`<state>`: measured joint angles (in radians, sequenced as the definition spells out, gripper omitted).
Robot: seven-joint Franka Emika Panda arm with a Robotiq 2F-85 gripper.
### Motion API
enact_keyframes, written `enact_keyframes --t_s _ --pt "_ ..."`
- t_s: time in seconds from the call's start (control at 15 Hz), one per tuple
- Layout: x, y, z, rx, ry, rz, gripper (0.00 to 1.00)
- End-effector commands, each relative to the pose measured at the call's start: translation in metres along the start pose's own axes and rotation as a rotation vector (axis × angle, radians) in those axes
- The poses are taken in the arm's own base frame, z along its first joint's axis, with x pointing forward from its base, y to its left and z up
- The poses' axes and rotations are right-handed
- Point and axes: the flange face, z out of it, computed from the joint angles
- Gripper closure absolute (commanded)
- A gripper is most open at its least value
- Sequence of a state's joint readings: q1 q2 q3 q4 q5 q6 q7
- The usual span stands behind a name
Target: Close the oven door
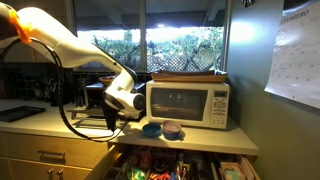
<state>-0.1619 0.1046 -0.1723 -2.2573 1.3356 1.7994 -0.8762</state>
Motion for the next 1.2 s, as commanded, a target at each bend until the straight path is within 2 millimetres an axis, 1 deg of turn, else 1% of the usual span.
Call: enact_keyframes --t_s 0.0,0.2,0.4,0.67,0.87,1.13 --pt "0.007 -0.015 0.005 0.101 0.032 -0.066 0.0" --pt "0.015 -0.026 0.014 0.137 0.046 -0.125 0.0" --pt "0.025 -0.034 0.018 0.154 0.085 -0.195 0.0" --pt "0.036 -0.042 0.028 0.201 0.155 -0.267 0.0" --pt "0.045 -0.043 0.037 0.236 0.223 -0.295 0.0" --pt "0.051 -0.038 0.049 0.268 0.259 -0.319 0.0"
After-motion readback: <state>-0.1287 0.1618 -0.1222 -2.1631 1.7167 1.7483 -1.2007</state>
